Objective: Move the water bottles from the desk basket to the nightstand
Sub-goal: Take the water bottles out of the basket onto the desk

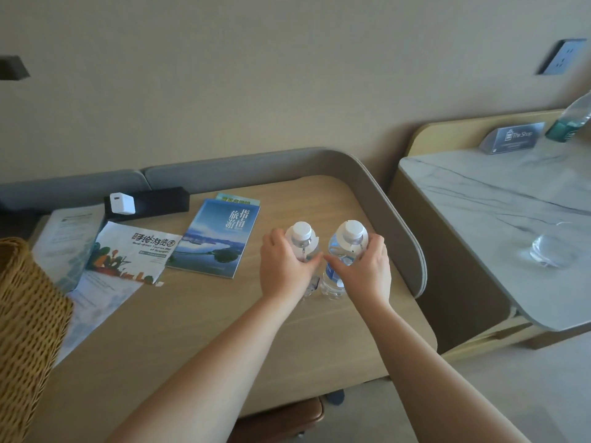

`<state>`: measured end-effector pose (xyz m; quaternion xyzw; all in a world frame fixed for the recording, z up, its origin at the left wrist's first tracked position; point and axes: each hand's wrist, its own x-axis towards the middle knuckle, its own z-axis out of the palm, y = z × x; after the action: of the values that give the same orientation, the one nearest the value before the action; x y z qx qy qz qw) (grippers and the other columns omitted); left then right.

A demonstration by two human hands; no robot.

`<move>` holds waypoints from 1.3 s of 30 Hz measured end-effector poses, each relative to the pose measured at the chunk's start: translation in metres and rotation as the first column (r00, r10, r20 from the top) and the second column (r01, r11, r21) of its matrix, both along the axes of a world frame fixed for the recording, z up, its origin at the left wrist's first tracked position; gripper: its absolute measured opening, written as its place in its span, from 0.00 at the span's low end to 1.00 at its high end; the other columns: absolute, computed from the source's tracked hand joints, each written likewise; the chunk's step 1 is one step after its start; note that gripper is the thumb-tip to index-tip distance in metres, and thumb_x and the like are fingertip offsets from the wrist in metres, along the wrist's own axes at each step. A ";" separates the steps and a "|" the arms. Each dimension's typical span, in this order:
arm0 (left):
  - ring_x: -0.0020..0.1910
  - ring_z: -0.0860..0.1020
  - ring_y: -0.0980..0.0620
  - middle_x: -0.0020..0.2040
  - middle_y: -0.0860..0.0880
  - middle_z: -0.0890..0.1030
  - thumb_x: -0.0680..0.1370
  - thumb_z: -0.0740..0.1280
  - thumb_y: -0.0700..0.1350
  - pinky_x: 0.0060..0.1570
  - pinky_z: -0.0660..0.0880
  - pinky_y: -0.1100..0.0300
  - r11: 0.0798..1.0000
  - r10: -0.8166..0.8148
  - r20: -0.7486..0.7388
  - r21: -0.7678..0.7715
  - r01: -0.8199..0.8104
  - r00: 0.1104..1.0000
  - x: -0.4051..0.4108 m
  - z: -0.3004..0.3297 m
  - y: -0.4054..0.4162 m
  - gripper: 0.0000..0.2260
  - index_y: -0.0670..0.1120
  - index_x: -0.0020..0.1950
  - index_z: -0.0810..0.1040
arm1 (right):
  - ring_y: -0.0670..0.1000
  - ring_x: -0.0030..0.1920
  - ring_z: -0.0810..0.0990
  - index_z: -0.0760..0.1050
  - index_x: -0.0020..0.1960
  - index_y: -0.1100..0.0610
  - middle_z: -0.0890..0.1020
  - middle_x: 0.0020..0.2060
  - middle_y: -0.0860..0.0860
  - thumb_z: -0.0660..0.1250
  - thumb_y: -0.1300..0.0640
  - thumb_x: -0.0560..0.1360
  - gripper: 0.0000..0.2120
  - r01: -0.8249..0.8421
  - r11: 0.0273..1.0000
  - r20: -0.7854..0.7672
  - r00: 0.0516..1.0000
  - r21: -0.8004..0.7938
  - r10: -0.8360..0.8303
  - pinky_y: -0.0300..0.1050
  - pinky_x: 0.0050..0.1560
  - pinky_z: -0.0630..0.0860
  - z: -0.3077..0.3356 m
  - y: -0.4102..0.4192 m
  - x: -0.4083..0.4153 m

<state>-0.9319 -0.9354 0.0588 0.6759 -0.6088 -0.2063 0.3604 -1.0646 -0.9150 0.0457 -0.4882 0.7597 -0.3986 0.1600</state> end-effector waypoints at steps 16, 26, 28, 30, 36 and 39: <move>0.72 0.64 0.48 0.74 0.46 0.65 0.73 0.68 0.61 0.67 0.64 0.53 0.998 -0.047 0.082 -0.041 0.050 0.996 0.048 0.019 0.021 0.39 0.44 0.76 0.58 | 0.53 0.73 0.60 0.56 0.75 0.52 0.61 0.74 0.52 0.70 0.42 0.71 0.39 -0.114 0.991 -0.040 0.993 -0.074 0.111 0.53 0.68 0.64 0.040 0.012 0.005; 0.68 0.69 0.42 0.66 0.41 0.73 0.75 0.67 0.57 0.65 0.67 0.48 0.964 0.207 0.379 -0.236 -0.122 0.902 0.175 0.074 0.061 0.32 0.40 0.72 0.66 | 0.53 0.70 0.64 0.72 0.65 0.58 0.69 0.68 0.53 0.68 0.50 0.74 0.22 -0.442 0.869 -0.155 0.896 -0.222 0.417 0.44 0.64 0.63 0.089 0.001 0.127; 0.68 0.69 0.42 0.67 0.42 0.73 0.75 0.65 0.59 0.65 0.67 0.47 0.951 0.270 0.431 -0.259 -0.169 0.861 0.210 0.079 0.074 0.31 0.41 0.72 0.66 | 0.54 0.68 0.66 0.73 0.64 0.58 0.71 0.67 0.53 0.68 0.51 0.74 0.21 -0.526 0.828 -0.153 0.850 -0.195 0.504 0.40 0.60 0.63 0.091 0.002 0.163; 0.67 0.69 0.43 0.66 0.43 0.73 0.75 0.65 0.60 0.65 0.68 0.46 0.930 0.342 0.439 -0.289 -0.230 0.831 0.249 0.085 0.087 0.31 0.43 0.72 0.66 | 0.55 0.67 0.67 0.74 0.63 0.59 0.71 0.66 0.53 0.68 0.52 0.74 0.20 -0.590 0.792 -0.145 0.807 -0.156 0.572 0.40 0.59 0.63 0.091 0.007 0.198; 0.71 0.66 0.43 0.71 0.42 0.70 0.76 0.63 0.60 0.68 0.64 0.46 0.885 0.460 0.399 -0.284 -0.370 0.793 0.382 0.087 0.119 0.32 0.43 0.73 0.64 | 0.55 0.67 0.68 0.73 0.64 0.57 0.69 0.67 0.54 0.69 0.51 0.74 0.21 -0.693 0.719 -0.151 0.718 -0.054 0.680 0.46 0.62 0.65 0.085 0.024 0.314; 0.68 0.69 0.43 0.68 0.42 0.72 0.75 0.67 0.57 0.66 0.66 0.47 0.867 0.487 0.357 -0.314 -0.388 0.797 0.455 0.085 0.130 0.31 0.42 0.72 0.66 | 0.54 0.67 0.68 0.72 0.66 0.55 0.68 0.68 0.53 0.68 0.48 0.74 0.23 -0.711 0.701 -0.184 0.698 -0.063 0.692 0.41 0.58 0.63 0.081 0.029 0.380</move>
<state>-0.4768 -0.8059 0.1437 0.7819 -0.5177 0.1055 0.3309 -0.6843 -0.8861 0.1266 -0.7782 0.4980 -0.3188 0.2117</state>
